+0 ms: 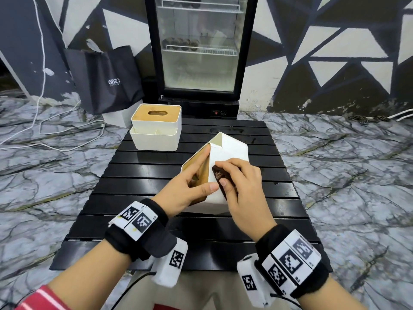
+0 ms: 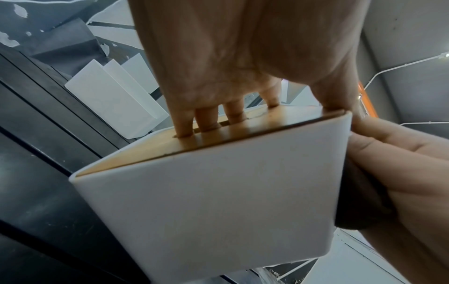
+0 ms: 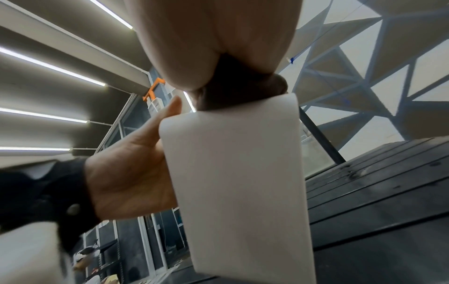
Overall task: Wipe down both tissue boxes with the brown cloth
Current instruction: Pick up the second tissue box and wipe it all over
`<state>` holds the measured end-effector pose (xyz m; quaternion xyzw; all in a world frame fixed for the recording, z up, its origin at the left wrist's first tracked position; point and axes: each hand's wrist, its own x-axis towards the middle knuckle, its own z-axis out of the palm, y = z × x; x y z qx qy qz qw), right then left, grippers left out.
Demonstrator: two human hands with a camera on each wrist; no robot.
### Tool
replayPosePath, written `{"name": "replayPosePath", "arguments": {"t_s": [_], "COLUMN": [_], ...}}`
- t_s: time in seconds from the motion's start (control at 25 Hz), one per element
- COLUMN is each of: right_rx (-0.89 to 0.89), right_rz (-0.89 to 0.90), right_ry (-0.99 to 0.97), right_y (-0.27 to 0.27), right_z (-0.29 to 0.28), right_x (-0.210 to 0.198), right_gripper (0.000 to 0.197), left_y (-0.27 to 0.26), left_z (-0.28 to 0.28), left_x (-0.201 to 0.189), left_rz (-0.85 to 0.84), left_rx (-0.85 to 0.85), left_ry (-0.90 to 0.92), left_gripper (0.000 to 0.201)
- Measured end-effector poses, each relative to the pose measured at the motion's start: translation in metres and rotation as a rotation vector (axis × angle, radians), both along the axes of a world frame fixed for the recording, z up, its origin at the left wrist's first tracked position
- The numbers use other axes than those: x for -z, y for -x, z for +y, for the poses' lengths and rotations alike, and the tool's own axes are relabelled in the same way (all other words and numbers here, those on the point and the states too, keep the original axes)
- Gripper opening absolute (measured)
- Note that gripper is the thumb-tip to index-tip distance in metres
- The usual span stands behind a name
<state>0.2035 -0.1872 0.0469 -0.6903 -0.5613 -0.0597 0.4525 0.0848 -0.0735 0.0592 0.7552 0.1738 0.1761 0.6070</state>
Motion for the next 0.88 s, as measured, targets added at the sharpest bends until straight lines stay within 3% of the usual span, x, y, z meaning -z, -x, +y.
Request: {"name": "replayPosePath", "arguments": {"t_s": [0.4, 0.6, 0.88], "right_rx": [0.003, 0.022, -0.067], "right_rz": [0.03, 0.075, -0.002], "right_ry": [-0.043, -0.019, -0.01], "right_y": [-0.003, -0.009, -0.008], "right_z": [0.006, 0.013, 0.003], "right_x": [-0.003, -0.01, -0.005], "right_gripper": [0.032, 0.032, 0.032], "left_y": [-0.003, -0.004, -0.004], "left_z": [0.001, -0.002, -0.001], "left_x": [0.002, -0.001, -0.002], "left_rz": [-0.018, 0.019, 0.01], "left_rx": [0.022, 0.009, 0.024], "left_ry": [0.057, -0.014, 0.023], "left_gripper": [0.082, 0.081, 0.082]}}
